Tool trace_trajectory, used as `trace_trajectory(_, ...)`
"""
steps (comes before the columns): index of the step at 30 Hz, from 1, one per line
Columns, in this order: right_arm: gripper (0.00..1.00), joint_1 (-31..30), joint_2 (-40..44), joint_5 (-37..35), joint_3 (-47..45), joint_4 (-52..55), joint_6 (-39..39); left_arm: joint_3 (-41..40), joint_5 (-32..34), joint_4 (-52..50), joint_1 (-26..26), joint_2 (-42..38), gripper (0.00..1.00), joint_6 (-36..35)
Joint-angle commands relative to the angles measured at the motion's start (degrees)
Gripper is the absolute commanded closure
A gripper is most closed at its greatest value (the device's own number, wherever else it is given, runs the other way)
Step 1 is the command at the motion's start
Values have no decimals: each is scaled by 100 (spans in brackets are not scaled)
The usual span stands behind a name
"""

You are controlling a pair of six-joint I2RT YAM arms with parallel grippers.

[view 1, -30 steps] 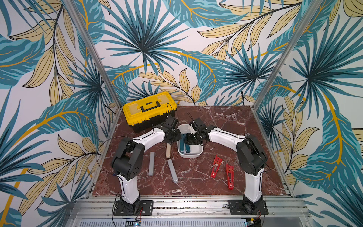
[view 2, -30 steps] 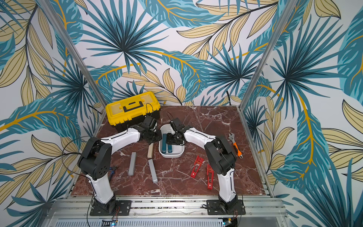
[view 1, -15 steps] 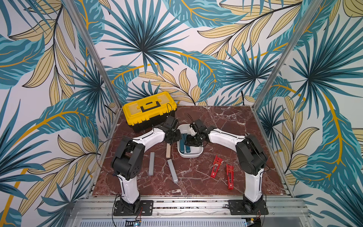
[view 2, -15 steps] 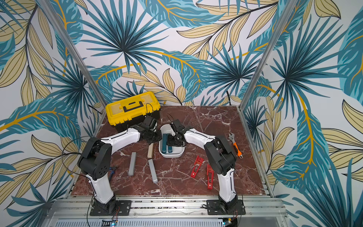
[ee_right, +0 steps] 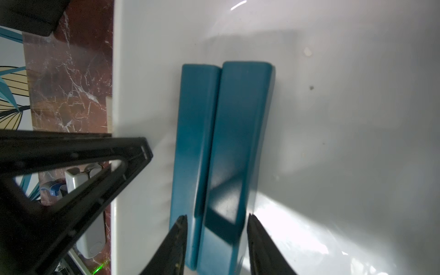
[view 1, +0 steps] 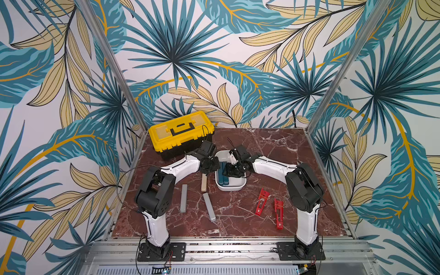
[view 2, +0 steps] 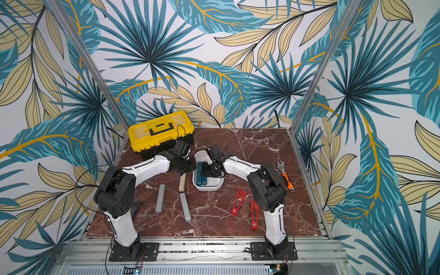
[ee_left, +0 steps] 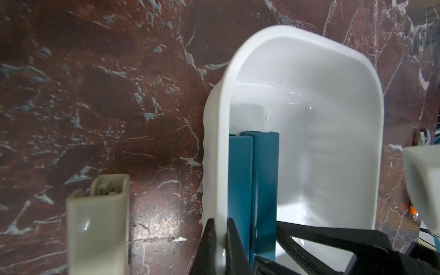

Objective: Put the pruning pliers into the storage box
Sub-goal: Place the pruning pliers in the storage box.

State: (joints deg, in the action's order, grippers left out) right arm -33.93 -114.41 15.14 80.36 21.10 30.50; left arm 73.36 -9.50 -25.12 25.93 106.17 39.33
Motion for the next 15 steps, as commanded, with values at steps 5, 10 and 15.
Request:
trace_trajectory(5, 53, -13, 585, -862, -2, 624, -306, 0, -124, 126, -26, -88, 97, 31)
trace_trajectory(10, 51, 7, 1033, -1070, -73, 712, -483, 25, -114, 130, -35, -36, 98, 22)
trace_trajectory(15, 52, -10, 1446, -693, -173, 731, -343, 86, -158, 157, -21, -21, 98, 48)
